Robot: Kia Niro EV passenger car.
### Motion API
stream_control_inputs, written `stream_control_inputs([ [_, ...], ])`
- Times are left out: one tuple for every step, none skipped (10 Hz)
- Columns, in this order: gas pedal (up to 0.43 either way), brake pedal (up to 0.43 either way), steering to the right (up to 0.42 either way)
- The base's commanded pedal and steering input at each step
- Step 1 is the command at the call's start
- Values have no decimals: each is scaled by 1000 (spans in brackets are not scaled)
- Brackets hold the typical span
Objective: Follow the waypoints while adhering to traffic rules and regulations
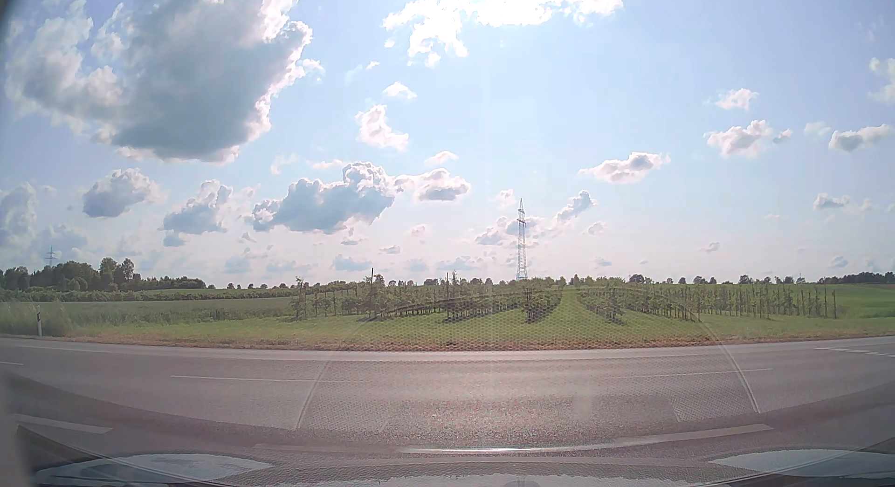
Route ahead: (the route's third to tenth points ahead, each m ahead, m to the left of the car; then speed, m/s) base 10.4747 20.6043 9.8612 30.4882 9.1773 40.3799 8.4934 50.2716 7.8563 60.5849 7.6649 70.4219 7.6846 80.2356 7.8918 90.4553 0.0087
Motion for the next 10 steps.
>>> stream_control_inputs([
  [0,463,0],
  [0,463,1],
  [0,463,1],
  [0,463,1],
  [0,463,0],
  [0,463,0],
  [0,463,1],
  [0,463,0],
  [0,463,1],
  [0,463,0],
])
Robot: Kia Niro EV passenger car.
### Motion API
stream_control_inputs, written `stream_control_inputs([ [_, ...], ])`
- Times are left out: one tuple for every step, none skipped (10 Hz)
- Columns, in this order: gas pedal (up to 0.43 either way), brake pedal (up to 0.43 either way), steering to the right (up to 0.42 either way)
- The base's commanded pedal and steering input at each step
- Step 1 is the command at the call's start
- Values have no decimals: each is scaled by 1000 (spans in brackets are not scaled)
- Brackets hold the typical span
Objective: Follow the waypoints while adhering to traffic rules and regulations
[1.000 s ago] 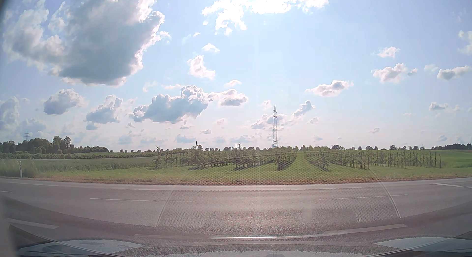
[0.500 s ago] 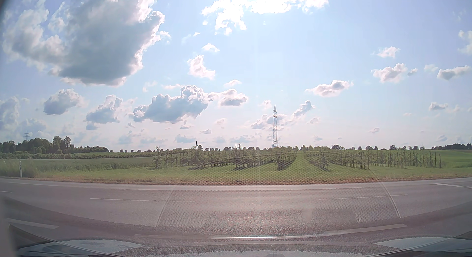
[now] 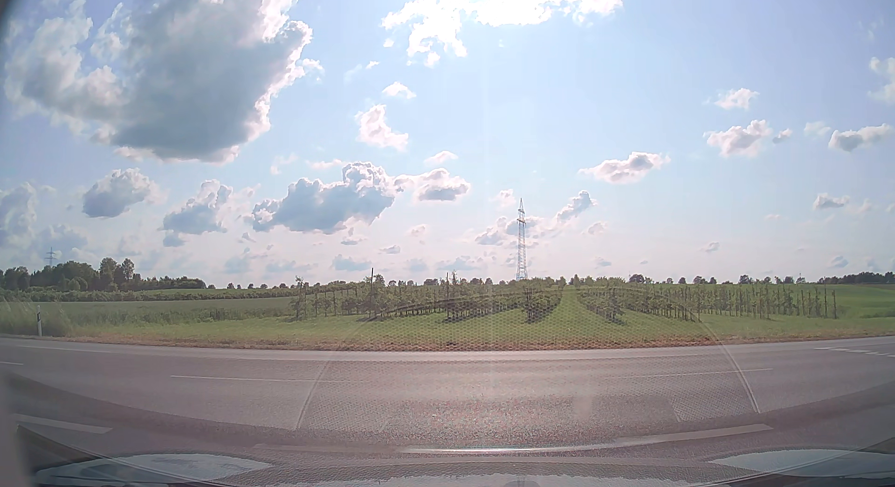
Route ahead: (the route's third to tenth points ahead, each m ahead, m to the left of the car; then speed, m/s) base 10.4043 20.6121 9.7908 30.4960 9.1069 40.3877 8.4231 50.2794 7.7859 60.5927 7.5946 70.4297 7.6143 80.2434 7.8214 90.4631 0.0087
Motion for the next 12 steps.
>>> stream_control_inputs([
  [0,463,1],
  [0,463,0],
  [0,470,1],
  [0,463,1],
  [0,463,1],
  [0,463,0],
  [0,470,1],
  [0,463,1],
  [0,463,1],
  [0,463,0],
  [0,463,0],
  [0,463,0],
])
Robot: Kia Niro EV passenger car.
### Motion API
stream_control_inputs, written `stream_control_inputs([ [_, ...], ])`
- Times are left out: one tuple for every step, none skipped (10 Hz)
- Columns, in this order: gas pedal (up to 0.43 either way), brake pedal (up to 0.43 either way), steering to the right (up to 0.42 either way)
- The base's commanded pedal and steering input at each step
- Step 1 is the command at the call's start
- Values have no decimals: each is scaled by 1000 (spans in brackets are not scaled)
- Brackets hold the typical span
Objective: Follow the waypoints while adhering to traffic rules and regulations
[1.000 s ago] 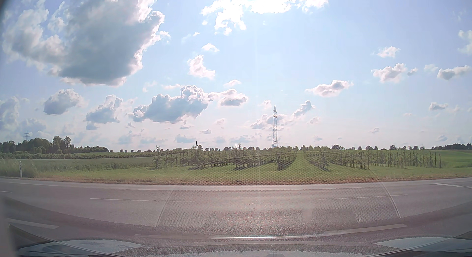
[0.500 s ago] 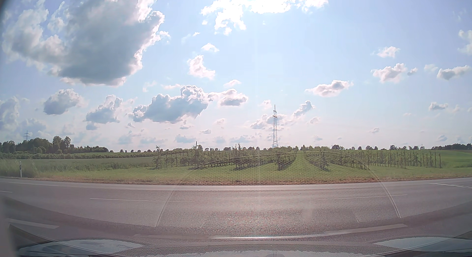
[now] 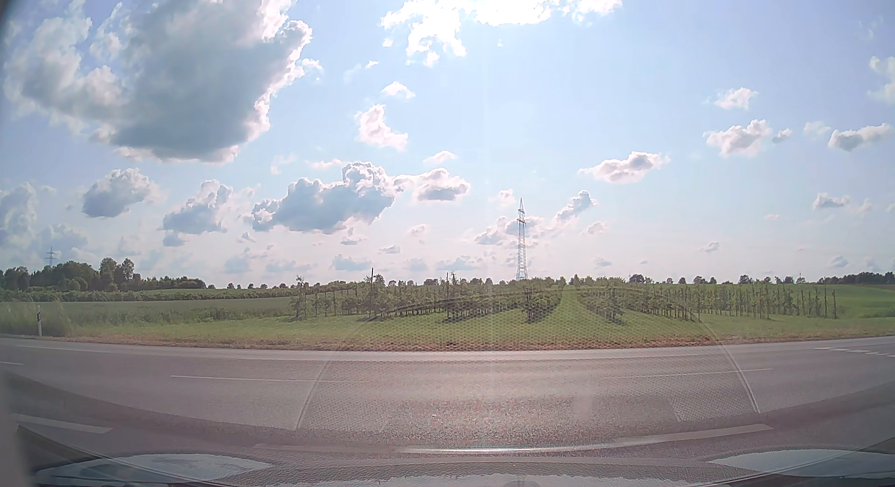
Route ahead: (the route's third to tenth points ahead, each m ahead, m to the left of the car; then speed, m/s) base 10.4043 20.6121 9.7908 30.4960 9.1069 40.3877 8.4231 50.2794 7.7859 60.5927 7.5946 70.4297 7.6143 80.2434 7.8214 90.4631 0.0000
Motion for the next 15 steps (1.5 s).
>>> stream_control_inputs([
  [0,463,0],
  [0,463,0],
  [0,463,0],
  [0,463,1],
  [0,463,0],
  [0,457,0],
  [0,390,0],
  [0,299,0],
  [0,238,0],
  [0,244,1],
  [0,244,1],
  [0,244,0],
  [0,226,0],
  [0,177,1],
  [0,177,1],
])
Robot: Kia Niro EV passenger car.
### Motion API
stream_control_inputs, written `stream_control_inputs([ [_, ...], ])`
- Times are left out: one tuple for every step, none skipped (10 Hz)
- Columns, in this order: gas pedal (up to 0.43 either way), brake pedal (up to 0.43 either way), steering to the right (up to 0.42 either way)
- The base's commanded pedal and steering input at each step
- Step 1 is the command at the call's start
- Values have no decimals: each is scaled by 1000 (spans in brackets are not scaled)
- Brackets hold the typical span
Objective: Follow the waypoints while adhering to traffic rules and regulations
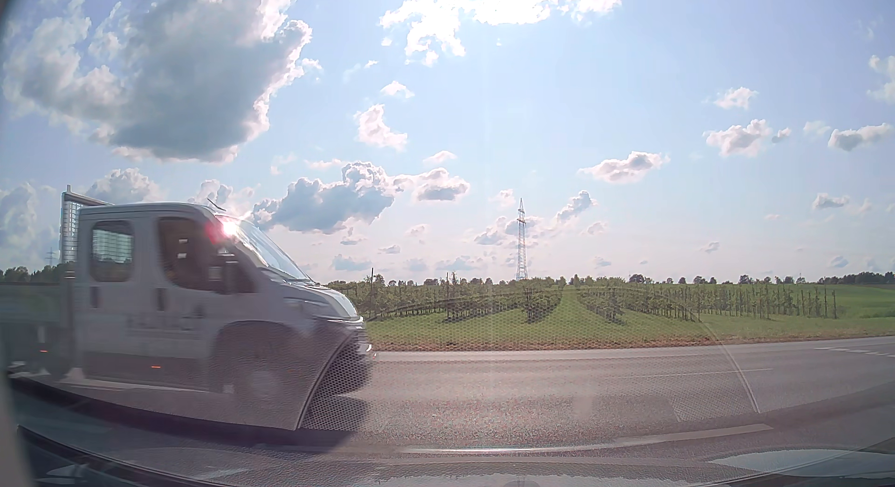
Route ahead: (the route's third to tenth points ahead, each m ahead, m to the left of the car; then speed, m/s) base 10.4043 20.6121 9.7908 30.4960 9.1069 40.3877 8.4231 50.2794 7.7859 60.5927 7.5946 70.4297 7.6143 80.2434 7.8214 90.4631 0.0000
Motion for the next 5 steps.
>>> stream_control_inputs([
  [0,171,0],
  [0,171,0],
  [0,171,0],
  [0,146,0],
  [0,91,0],
])
